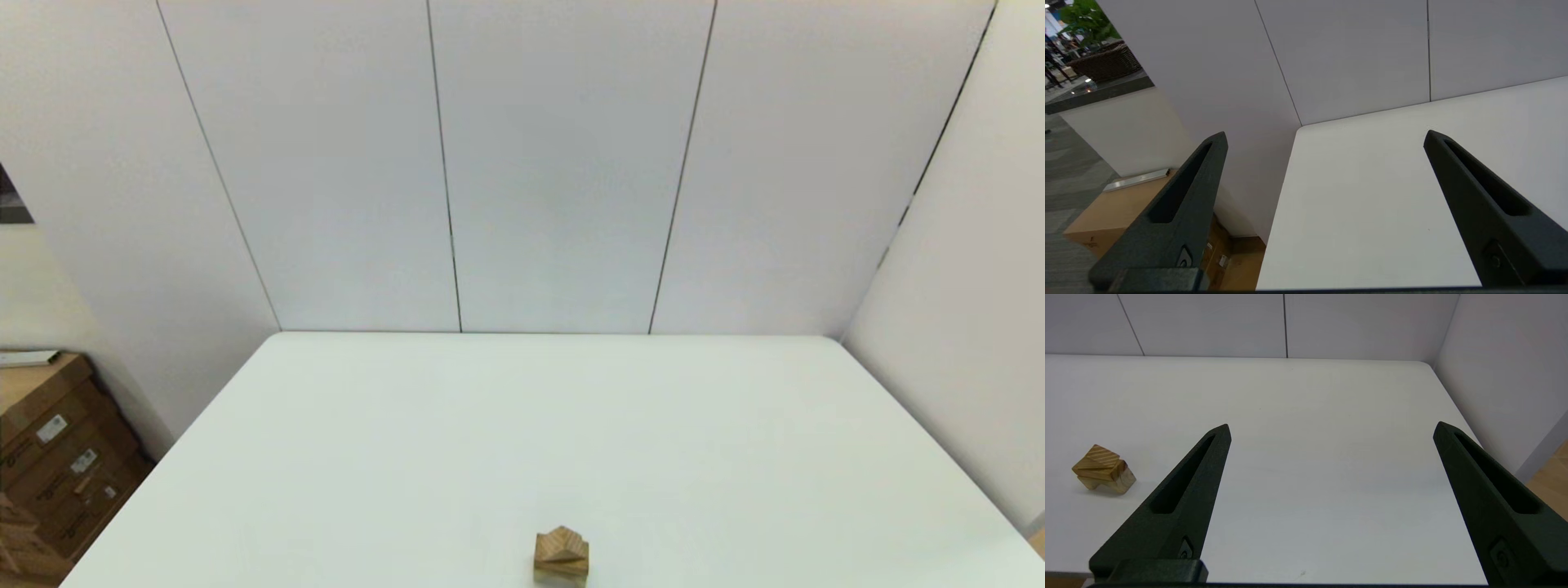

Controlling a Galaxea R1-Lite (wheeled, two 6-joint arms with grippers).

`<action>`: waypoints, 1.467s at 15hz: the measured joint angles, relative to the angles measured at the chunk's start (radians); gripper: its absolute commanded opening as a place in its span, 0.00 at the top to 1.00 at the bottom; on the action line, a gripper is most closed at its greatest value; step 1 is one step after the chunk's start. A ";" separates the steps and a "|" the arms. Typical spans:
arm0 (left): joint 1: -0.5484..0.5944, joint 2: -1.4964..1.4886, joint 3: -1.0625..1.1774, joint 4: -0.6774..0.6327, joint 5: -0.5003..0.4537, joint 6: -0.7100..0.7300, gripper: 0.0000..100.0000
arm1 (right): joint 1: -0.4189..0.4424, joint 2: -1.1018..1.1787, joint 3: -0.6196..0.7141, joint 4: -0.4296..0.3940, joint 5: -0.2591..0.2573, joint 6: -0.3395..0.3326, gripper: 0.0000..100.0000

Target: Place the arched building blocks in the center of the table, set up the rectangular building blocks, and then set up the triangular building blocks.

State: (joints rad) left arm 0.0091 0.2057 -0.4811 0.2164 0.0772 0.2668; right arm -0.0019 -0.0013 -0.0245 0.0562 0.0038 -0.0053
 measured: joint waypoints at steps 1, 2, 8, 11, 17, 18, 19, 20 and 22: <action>0.003 -0.029 0.034 0.000 0.000 -0.004 0.00 | 0.000 0.000 0.000 -0.001 0.000 0.000 0.00; 0.004 -0.054 0.070 -0.002 -0.003 -0.015 0.00 | 0.000 0.000 0.000 -0.001 0.000 0.000 0.00; -0.001 -0.184 0.332 -0.041 -0.056 -0.097 0.00 | 0.000 0.000 0.000 -0.001 0.000 0.000 0.00; -0.002 -0.203 0.426 -0.145 -0.079 -0.175 0.00 | 0.000 0.000 0.000 -0.001 0.000 0.000 0.00; -0.003 -0.207 0.480 -0.216 -0.084 -0.206 0.00 | 0.000 0.000 0.000 -0.001 0.000 0.000 0.00; -0.003 -0.207 0.480 -0.216 -0.083 -0.226 0.00 | 0.000 0.000 0.000 -0.001 0.000 0.000 0.00; -0.003 -0.207 0.480 -0.216 -0.081 -0.238 0.00 | 0.000 0.000 0.000 -0.001 0.000 0.000 0.00; -0.003 -0.207 0.480 -0.216 -0.080 -0.242 0.00 | 0.000 0.000 0.000 -0.001 0.000 0.000 0.00; -0.003 -0.207 0.480 -0.216 -0.080 -0.246 0.00 | 0.000 0.000 0.000 -0.001 0.001 -0.001 0.00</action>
State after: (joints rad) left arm 0.0057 -0.0013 -0.0013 0.0000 -0.0023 0.0211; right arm -0.0017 -0.0013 -0.0245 0.0553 0.0051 -0.0062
